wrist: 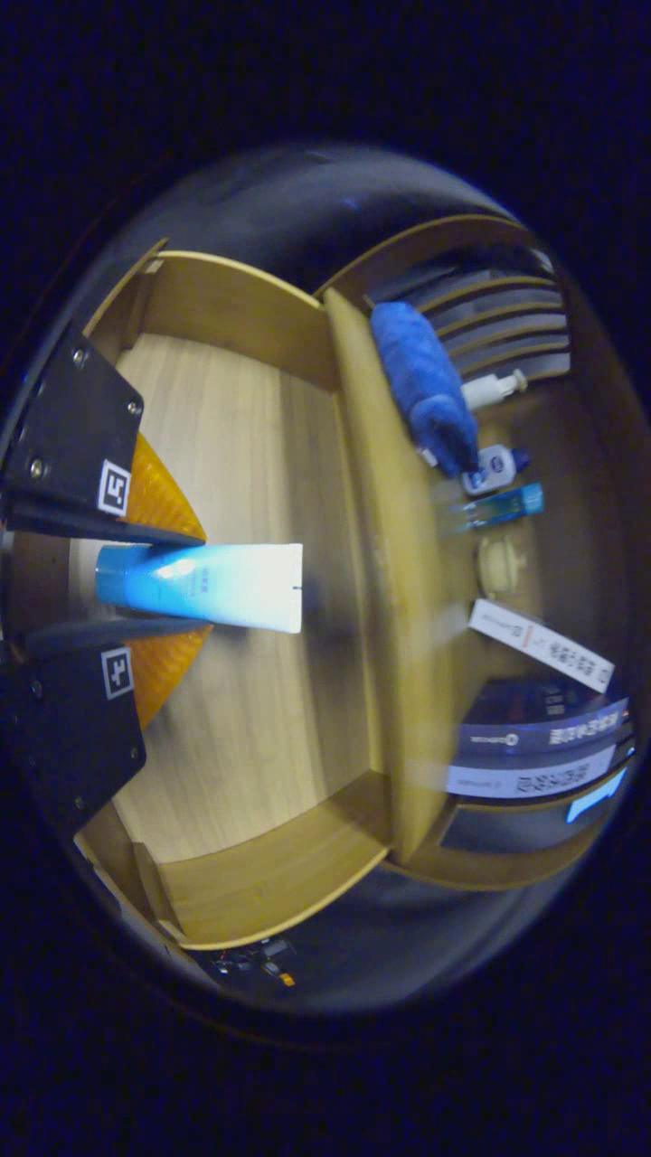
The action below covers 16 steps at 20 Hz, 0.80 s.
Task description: Pull open the drawer, take out the items inside it, and place them on the countertop above the cabinet.
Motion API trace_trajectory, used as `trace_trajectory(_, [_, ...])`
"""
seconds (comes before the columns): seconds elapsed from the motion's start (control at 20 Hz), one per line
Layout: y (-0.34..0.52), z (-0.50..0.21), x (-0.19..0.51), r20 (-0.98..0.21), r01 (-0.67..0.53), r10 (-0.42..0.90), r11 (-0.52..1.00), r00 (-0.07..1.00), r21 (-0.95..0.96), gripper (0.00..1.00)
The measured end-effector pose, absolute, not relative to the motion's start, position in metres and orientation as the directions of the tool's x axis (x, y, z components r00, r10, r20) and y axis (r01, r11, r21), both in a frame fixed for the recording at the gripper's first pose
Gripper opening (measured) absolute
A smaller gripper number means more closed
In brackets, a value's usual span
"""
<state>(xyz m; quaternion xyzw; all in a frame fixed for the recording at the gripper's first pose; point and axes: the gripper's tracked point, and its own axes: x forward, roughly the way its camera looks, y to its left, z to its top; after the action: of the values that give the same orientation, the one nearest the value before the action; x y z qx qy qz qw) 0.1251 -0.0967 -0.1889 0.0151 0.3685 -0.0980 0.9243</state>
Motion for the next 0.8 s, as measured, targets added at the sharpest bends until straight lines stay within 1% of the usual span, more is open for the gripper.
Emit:
trace_trajectory(0.15, [-0.094,-0.146,0.125,-0.571,0.187,-0.156,0.982,0.806,-0.005,0.39])
trace_trajectory(0.4, [-0.077,-0.065,0.128,-0.358,0.153,-0.133,0.988,0.924,0.03,0.38])
trace_trajectory(0.55, [-0.072,-0.017,0.135,-0.237,0.137,-0.12,0.989,0.964,0.059,0.38])
trace_trajectory(0.8, [-0.076,0.031,0.16,-0.1,0.142,-0.144,0.99,0.985,-0.023,0.38])
